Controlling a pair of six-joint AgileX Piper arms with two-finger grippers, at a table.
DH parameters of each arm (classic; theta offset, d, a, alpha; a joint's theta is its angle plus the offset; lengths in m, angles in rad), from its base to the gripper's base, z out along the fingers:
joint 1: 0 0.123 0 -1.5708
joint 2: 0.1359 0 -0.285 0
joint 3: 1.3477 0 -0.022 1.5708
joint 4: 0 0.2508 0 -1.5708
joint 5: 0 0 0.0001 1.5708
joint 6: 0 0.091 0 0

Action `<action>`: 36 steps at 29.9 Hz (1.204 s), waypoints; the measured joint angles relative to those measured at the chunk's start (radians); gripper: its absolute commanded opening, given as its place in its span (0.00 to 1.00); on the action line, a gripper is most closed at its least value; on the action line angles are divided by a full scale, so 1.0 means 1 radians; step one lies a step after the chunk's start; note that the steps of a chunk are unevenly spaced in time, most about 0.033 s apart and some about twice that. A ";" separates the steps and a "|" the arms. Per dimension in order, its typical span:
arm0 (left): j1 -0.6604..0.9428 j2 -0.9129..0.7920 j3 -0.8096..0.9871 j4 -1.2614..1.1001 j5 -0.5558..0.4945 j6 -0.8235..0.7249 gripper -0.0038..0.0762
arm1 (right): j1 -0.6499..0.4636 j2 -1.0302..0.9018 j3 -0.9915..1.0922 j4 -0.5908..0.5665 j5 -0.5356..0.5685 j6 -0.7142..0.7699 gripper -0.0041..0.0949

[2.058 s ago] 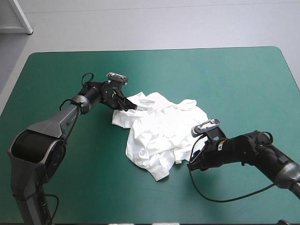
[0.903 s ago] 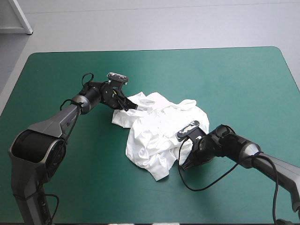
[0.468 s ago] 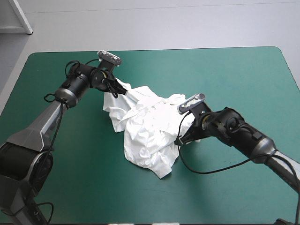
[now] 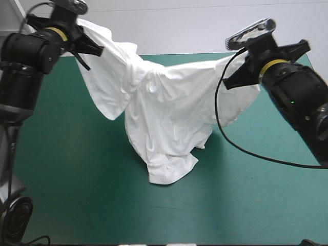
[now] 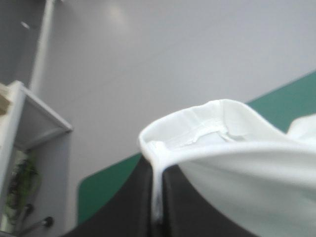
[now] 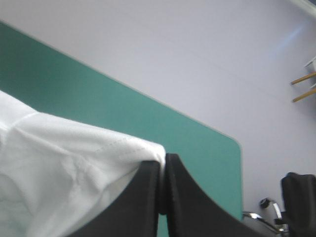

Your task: Fold the cloth

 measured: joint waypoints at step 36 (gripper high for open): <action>0.001 -0.287 -0.078 0.342 0.112 -0.059 0.07 | 0.007 0.131 -0.496 0.046 0.091 -0.195 0.02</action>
